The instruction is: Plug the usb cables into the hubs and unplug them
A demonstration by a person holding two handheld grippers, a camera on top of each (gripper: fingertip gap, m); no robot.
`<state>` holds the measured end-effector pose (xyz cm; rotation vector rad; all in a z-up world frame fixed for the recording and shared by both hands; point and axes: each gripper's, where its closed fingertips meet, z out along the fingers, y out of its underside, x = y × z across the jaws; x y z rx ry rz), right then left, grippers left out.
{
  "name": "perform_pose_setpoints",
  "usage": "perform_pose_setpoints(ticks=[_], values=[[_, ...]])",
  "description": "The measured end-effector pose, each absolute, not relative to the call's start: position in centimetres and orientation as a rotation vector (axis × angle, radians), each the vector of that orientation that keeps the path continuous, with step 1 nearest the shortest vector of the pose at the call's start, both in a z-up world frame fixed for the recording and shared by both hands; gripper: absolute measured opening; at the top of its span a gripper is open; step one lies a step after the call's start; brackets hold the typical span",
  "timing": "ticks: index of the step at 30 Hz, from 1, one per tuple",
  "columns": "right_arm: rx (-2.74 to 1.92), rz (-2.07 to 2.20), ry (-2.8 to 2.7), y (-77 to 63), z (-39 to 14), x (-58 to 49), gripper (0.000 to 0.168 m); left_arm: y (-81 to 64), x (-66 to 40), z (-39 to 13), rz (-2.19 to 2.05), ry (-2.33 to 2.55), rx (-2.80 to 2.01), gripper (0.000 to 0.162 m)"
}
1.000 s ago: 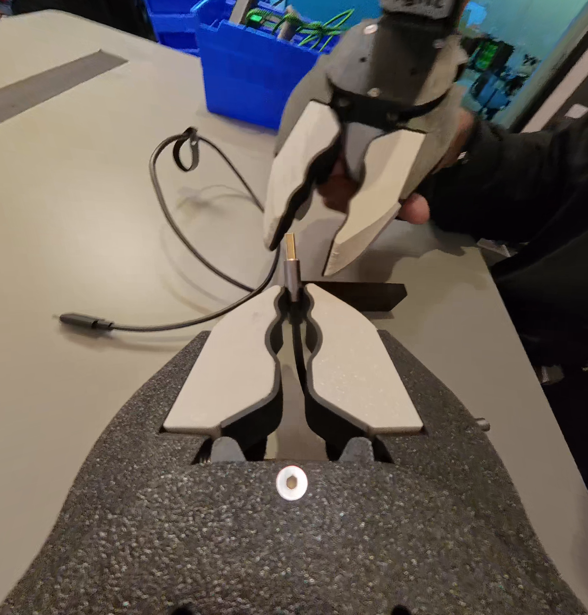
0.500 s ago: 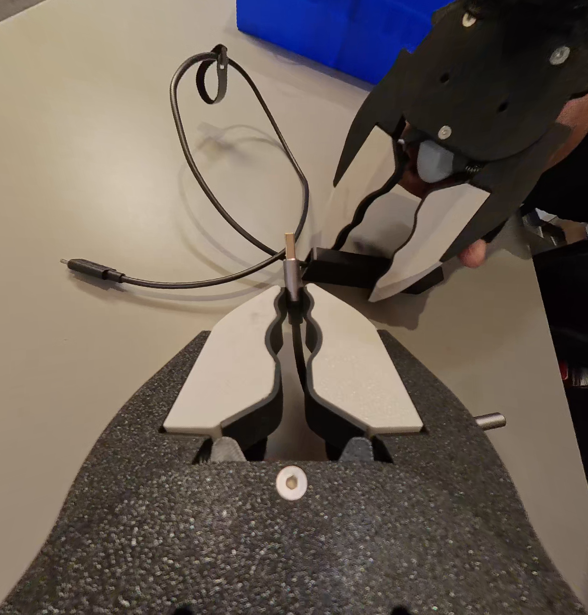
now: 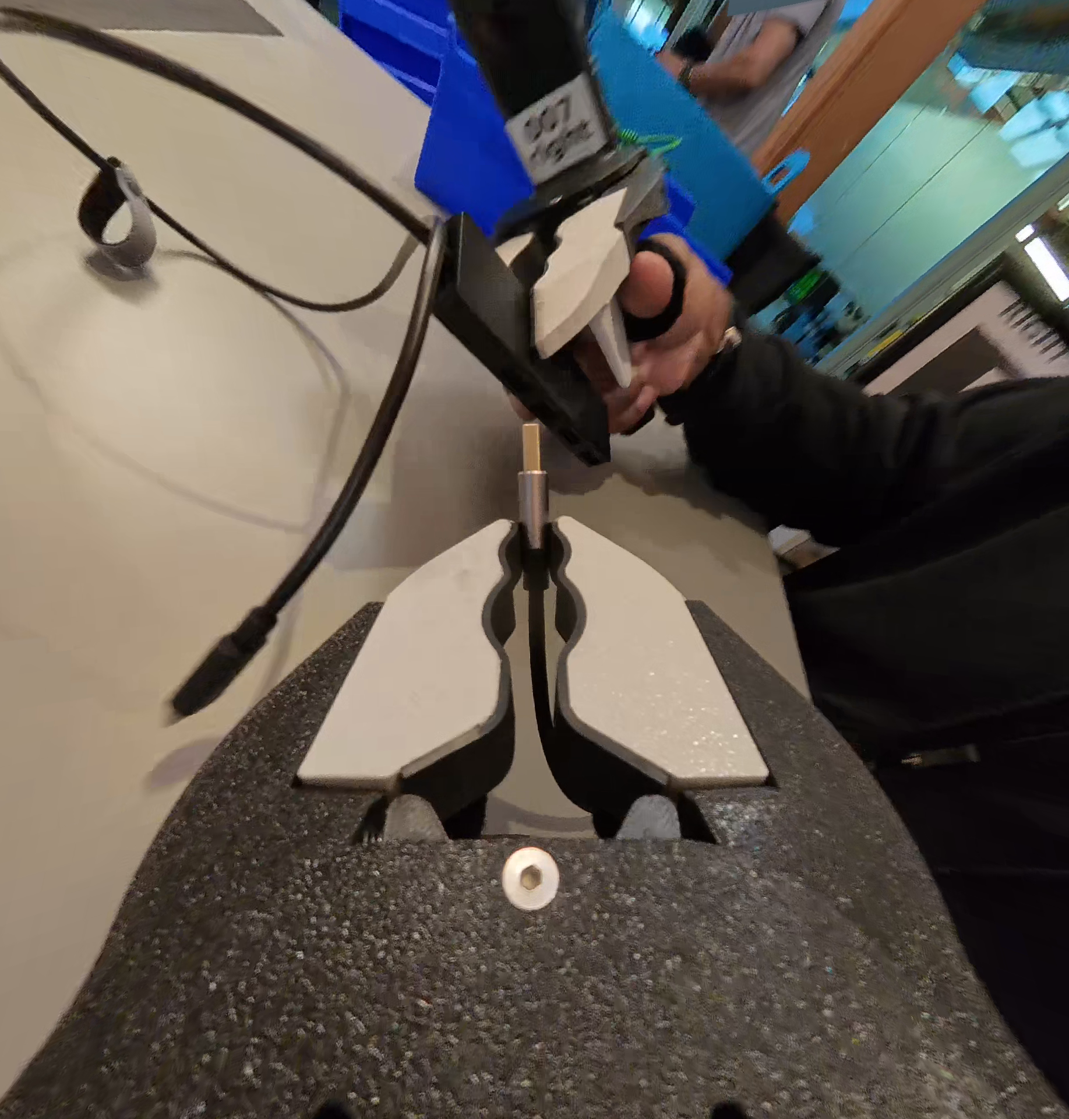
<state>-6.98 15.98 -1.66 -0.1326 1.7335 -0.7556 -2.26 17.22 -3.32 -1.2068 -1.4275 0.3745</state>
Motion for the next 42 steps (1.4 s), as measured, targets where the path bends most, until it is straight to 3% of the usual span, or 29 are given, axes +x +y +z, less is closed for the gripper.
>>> perform_pose_setpoints(ticks=[1, 18, 39, 40, 42], values=[[-0.107, -0.728, 1.642, 15.9, -1.2, -7.0, 0.01, 17.3, -2.3, -3.0, 0.357, -1.407, -1.169, 0.007], [-0.159, -0.702, 1.298, 17.3, 1.2, -6.0, 0.01, 20.3, -2.9, -1.8, 0.228, -1.224, -1.117, 0.008], [-0.196, -0.739, 1.413, 17.4, 0.2, -5.2, 0.01, 20.2, -3.2, -3.0, 0.229, -1.306, -1.149, 0.002], [-0.219, -0.738, 1.435, 17.6, 0.1, -4.9, 0.01, 20.4, -3.2, -3.3, 0.206, -1.318, -1.154, 0.01], [-0.263, -0.749, 1.487, 17.8, -0.4, -4.8, 0.01, 20.5, -3.1, -3.8, 0.172, -1.341, -1.161, 0.01]])
